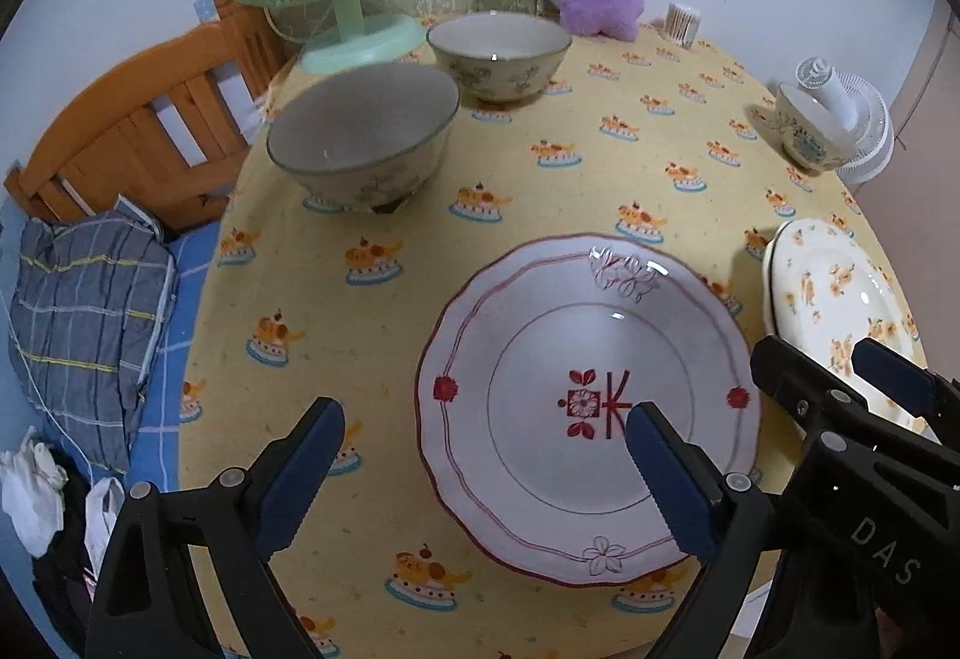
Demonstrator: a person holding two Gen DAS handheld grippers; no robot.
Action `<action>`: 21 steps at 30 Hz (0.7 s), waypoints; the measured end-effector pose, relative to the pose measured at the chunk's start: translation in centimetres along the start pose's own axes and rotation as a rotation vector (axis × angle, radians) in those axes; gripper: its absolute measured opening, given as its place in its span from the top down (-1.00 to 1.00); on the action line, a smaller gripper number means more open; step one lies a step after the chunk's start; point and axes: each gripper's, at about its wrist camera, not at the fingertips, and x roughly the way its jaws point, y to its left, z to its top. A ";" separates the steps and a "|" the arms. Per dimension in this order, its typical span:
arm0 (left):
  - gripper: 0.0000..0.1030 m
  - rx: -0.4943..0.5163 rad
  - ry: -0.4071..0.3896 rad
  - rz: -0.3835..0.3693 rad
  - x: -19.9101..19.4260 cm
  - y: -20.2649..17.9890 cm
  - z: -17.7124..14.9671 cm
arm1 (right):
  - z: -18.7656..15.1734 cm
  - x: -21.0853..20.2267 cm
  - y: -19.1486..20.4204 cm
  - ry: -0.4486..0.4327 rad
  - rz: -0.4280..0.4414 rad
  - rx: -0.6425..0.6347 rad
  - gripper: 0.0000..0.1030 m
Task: Organize plates and bowls
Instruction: 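Grasp the red-rimmed white plate's rim with both grippers and lift it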
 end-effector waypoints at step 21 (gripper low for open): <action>-0.61 -0.024 0.106 0.018 5.7 0.6 1.1 | 1.6 7.5 2.0 0.167 0.014 -0.029 -0.31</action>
